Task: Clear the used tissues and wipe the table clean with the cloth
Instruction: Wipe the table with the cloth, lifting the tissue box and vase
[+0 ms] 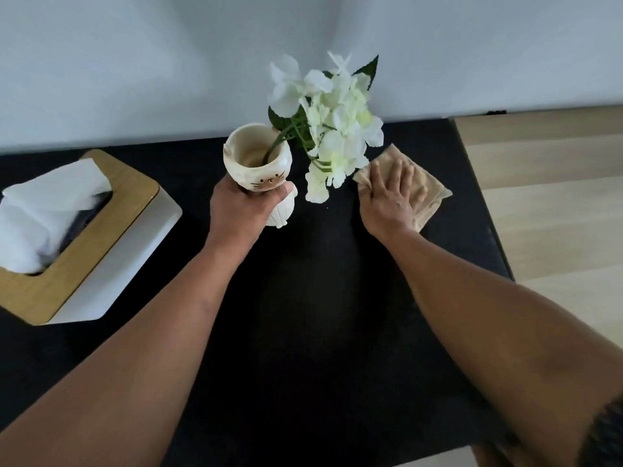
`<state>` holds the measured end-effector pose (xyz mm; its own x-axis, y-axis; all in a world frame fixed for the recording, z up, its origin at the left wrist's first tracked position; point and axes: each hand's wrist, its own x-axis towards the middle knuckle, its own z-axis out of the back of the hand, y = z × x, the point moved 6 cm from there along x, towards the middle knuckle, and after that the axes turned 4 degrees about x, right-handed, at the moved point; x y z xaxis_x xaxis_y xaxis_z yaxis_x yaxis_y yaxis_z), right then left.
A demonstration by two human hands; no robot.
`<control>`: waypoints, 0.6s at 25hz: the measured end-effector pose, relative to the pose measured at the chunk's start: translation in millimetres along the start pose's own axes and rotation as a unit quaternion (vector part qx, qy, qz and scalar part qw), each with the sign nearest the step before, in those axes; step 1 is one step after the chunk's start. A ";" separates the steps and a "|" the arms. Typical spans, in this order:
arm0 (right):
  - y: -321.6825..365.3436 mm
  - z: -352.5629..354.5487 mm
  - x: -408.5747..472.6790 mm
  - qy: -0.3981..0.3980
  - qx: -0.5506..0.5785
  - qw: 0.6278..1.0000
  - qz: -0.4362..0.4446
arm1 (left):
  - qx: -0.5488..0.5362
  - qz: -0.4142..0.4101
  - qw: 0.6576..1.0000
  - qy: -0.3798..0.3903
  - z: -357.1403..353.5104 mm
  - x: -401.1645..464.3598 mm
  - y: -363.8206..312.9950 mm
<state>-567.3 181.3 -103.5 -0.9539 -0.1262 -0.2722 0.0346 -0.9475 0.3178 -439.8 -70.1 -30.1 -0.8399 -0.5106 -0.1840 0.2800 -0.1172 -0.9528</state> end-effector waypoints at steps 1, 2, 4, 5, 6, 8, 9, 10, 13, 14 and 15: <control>15.2 -6.3 -5.3 0.007 -0.010 1.000 0.024 | 0.006 -0.003 1.000 0.006 -2.7 0.6 0.0; 27.6 -16.5 -22.8 0.017 -0.028 0.997 0.074 | 0.013 -0.008 1.000 0.011 -5.9 0.2 -0.3; 39.0 -39.2 -92.0 0.030 -0.063 0.976 0.204 | 0.026 -0.014 1.000 0.006 -10.1 -2.6 0.0; 34.0 -48.0 -131.9 0.035 -0.077 0.963 0.255 | 0.026 -0.015 1.000 0.002 -11.7 -4.3 -0.5; 22.4 -54.0 -165.3 0.029 -0.086 0.952 0.294 | 0.025 -0.015 1.000 0.002 -12.5 -4.7 -0.3; -12.4 -52.8 -196.5 0.016 -0.083 0.944 0.320 | 0.037 -0.011 0.999 0.012 -11.7 -5.5 -1.2; -30.1 -46.5 -193.7 0.014 -0.085 0.946 0.311 | 0.055 -0.009 0.998 0.021 -9.8 -7.1 -0.9; -46.4 -38.6 -181.9 0.007 -0.095 0.952 0.290 | 0.083 -0.008 0.996 0.029 -6.7 -11.6 0.9; -67.8 -12.5 -109.1 -0.001 -0.089 0.984 0.154 | 0.215 0.036 0.975 0.036 7.2 -49.2 33.4; -61.3 -8.1 -80.2 -0.005 -0.066 0.993 0.100 | 0.276 0.050 0.959 0.042 12.8 -67.2 51.9; -49.7 -5.2 -54.0 -0.004 -0.039 0.998 0.055 | 0.342 0.044 0.938 0.049 16.6 -85.0 68.8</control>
<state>-516.0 233.7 -109.4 -0.9453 -0.2280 -0.2332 0.1615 -0.9484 0.2728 -341.4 -48.9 -76.0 -0.8286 -0.4674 -0.3082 0.5550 -0.6133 -0.5620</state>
